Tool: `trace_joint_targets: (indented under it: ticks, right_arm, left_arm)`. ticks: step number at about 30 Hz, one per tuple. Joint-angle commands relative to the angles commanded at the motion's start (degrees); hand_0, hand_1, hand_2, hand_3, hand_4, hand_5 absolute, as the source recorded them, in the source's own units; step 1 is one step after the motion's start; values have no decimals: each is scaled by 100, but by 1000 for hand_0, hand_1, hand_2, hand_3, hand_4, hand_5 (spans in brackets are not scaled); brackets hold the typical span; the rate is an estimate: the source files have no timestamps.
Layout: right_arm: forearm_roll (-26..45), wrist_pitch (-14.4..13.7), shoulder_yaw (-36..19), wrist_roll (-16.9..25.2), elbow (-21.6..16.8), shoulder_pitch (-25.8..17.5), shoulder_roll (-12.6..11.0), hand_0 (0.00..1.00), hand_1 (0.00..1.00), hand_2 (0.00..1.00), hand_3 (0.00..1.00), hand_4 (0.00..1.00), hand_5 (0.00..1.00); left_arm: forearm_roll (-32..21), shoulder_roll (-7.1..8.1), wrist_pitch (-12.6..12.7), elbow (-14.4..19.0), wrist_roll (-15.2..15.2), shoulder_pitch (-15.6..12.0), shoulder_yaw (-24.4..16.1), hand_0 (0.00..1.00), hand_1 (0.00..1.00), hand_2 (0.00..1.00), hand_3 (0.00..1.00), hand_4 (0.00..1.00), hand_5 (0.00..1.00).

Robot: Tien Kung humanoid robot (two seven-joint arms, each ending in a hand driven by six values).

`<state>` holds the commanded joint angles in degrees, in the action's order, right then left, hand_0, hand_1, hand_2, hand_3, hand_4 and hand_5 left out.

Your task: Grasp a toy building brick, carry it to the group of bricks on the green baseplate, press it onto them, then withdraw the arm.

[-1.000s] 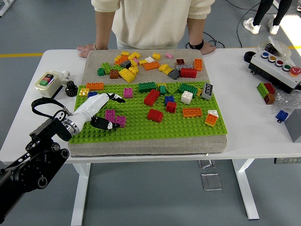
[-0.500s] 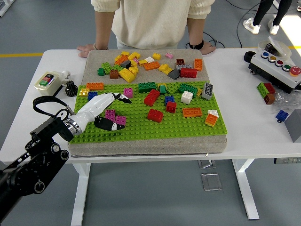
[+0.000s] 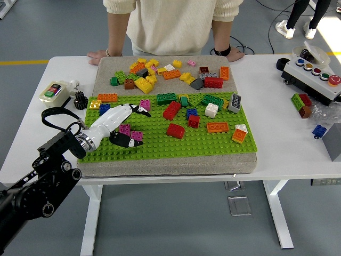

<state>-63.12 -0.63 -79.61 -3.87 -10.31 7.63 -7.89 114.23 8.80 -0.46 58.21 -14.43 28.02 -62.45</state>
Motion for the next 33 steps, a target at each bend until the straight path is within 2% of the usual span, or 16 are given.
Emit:
trace_joint_targets:
  ticks: [1, 2, 7, 8, 13, 14, 19, 20, 24, 25, 26, 33]
  right_arm:
    - [0, 0, 2, 0, 0, -2, -1, 752, 675, 725, 656, 910, 483]
    - [-3, 2, 1, -4, 0, -6, -2, 751, 674, 725, 656, 910, 483]
    - [3, -1, 15, 5, 0, 2, -2, 751, 674, 725, 656, 910, 483]
    - [6, -4, 17, 8, 0, 7, 0, 752, 674, 726, 656, 910, 483]
    - [10, -7, 29, 8, 0, 7, 5, 752, 674, 726, 656, 910, 483]
    - [10, -7, 30, 7, 0, 5, 4, 752, 674, 726, 656, 910, 484]
    - [15, -9, 43, 3, 0, 2, 1, 752, 674, 726, 656, 910, 484]
    - [16, -9, 44, 3, 0, 2, 2, 752, 674, 725, 657, 910, 484]
    - [17, -7, 41, 6, 0, 6, 1, 752, 674, 725, 657, 910, 484]
    - [20, -6, 42, 6, 0, 6, 0, 752, 674, 725, 657, 910, 484]
    - [21, -4, 38, 4, 0, 6, -1, 752, 674, 725, 657, 910, 485]
    - [30, -6, 35, 6, 0, 20, -4, 753, 674, 725, 656, 910, 486]
  left_arm:
    - [-12, 4, -6, 9, -4, -6, -2, 955, 835, 787, 641, 998, 146]
    - [-26, 15, -21, 35, -15, -16, 6, 969, 846, 796, 574, 998, 272]
    - [-89, 41, -79, 122, -25, -43, 25, 969, 846, 796, 574, 998, 272]
    - [-85, 44, -88, 139, -22, -45, 30, 983, 861, 812, 576, 998, 514]
    - [-37, 55, -155, 203, -1, -42, 57, 983, 861, 812, 576, 998, 514]
    - [-26, 56, -169, 207, 4, -40, 61, 998, 900, 851, 633, 998, 724]
    - [125, 42, -389, 158, 78, -11, 105, 998, 900, 851, 633, 998, 724]
    - [146, 40, -420, 150, 90, -7, 110, 998, 955, 916, 695, 998, 957]
    - [305, 26, -634, 84, 159, 29, 143, 998, 955, 916, 695, 998, 957]
    - [330, 24, -658, 73, 168, 36, 148, 998, 955, 916, 695, 998, 957]
    - [347, 16, -681, 49, 176, 54, 152, 998, 998, 965, 705, 998, 998]
    - [502, -12, -754, -71, 228, 147, 169, 998, 998, 978, 710, 998, 998]
